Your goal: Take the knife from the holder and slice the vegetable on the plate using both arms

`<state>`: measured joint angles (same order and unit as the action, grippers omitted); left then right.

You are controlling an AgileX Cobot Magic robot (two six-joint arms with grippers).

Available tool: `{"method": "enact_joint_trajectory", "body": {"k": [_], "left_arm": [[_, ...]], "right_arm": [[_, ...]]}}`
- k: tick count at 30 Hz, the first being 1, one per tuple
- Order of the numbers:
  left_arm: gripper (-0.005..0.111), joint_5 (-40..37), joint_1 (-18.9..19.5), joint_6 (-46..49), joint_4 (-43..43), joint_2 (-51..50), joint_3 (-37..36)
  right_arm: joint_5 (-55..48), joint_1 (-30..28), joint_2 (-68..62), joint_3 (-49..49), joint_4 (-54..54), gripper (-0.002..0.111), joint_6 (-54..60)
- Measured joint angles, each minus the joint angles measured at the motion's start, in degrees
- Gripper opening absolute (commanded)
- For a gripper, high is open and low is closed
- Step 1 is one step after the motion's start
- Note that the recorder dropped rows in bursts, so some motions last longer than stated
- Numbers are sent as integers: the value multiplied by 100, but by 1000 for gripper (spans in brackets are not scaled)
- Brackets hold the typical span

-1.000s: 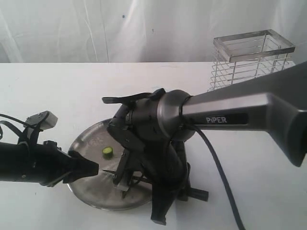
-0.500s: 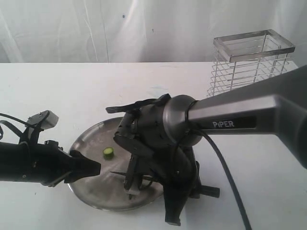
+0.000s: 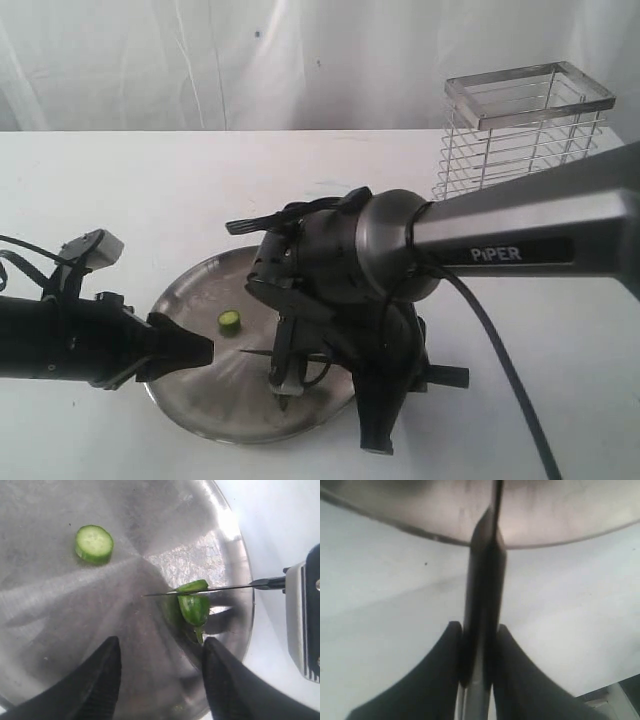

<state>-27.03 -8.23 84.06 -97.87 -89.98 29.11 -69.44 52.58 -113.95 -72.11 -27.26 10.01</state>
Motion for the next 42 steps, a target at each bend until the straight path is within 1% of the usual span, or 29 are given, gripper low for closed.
{"method": "enact_joint_trajectory", "body": {"k": [7, 31, 32, 34, 35, 36, 40, 42], "left_arm": [[54, -210, 0, 0, 0, 0, 0], [54, -322, 0, 42, -85, 0, 0], [53, -322, 0, 68, -85, 0, 0], [43, -345, 0, 80, -85, 0, 71], [35, -345, 0, 80, -85, 0, 115], [32, -376, 0, 80, -85, -51, 199], [32, -693, 0, 80, -85, -426, 467], [26, -749, 0, 80, -85, -641, 590]], "right_arm": [[-9, 0, 85, 0, 43, 0, 0], [-9, 0, -29, 0, 23, 0, 0], [-9, 0, -29, 0, 23, 0, 0], [-9, 0, -29, 0, 23, 0, 0], [-9, 0, -29, 0, 23, 0, 0], [-9, 0, -29, 0, 23, 0, 0], [-9, 0, -29, 0, 23, 0, 0], [-9, 0, -29, 0, 23, 0, 0]]}}
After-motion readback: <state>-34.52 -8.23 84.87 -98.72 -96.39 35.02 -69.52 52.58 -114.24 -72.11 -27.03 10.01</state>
